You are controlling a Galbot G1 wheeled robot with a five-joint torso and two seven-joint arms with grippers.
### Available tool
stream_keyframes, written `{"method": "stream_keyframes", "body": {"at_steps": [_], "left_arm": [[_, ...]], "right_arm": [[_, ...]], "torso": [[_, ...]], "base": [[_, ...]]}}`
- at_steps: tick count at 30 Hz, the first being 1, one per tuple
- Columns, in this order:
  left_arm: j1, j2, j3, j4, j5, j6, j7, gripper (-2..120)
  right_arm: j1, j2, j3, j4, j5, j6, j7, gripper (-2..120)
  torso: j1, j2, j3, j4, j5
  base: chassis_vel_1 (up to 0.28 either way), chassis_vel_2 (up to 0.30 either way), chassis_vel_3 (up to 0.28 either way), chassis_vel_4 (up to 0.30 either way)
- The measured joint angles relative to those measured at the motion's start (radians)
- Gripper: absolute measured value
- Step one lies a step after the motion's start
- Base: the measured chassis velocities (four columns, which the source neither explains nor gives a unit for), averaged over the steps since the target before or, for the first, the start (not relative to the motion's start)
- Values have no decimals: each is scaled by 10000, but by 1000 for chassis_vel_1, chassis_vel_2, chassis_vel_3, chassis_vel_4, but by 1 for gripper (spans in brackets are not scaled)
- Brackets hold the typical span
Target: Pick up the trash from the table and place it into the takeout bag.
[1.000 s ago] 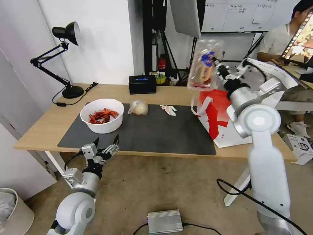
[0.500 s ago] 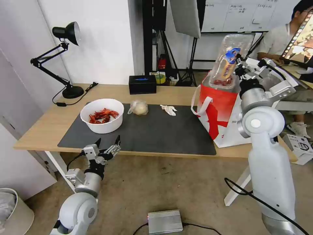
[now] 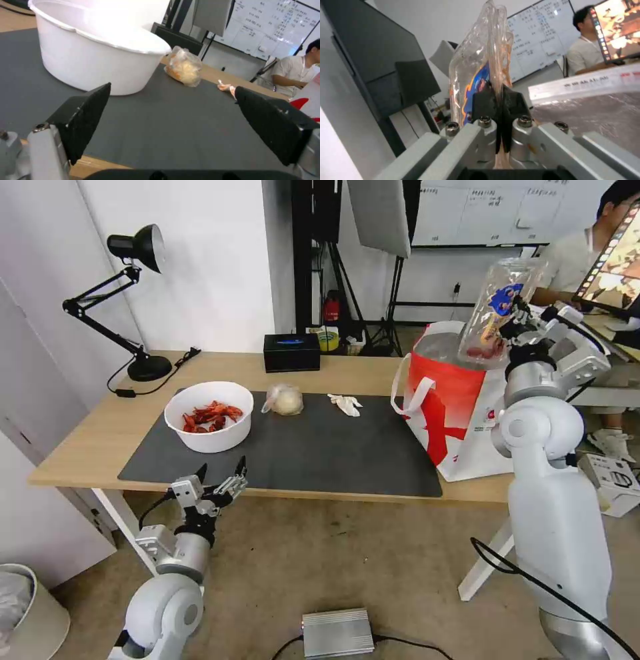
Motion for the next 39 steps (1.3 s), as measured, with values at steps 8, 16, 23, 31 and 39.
{"method": "stream_keyframes", "body": {"at_steps": [8, 16, 23, 31, 39], "left_arm": [[26, -2, 5, -76, -172, 14, -6, 100], [29, -1, 13, -152, -197, 21, -28, 100], [30, 5, -15, -212, -209, 30, -50, 100], [8, 20, -52, -277, -236, 40, -51, 100], [16, 20, -55, -253, -228, 39, -31, 100]], "right_arm": [[-186, 73, 124, 141, 952, -258, 276, 0], [-297, 101, 281, 459, 2110, -642, 574, 24], [-301, 115, 302, 546, 2388, -783, 731, 48], [-322, 105, 306, 654, 2523, -904, 700, 77], [-443, 12, 311, 818, 2716, -420, -942, 100]], "torso": [[0, 0, 0, 1, 0], [0, 0, -1, 1, 0], [0, 0, -1, 1, 0], [0, 0, -1, 1, 0], [1, -1, 0, 1, 1]], "base": [[0, 0, 0, 0], [0, 0, 0, 0], [0, 0, 0, 0], [0, 0, 0, 0], [0, 0, 0, 0]]}}
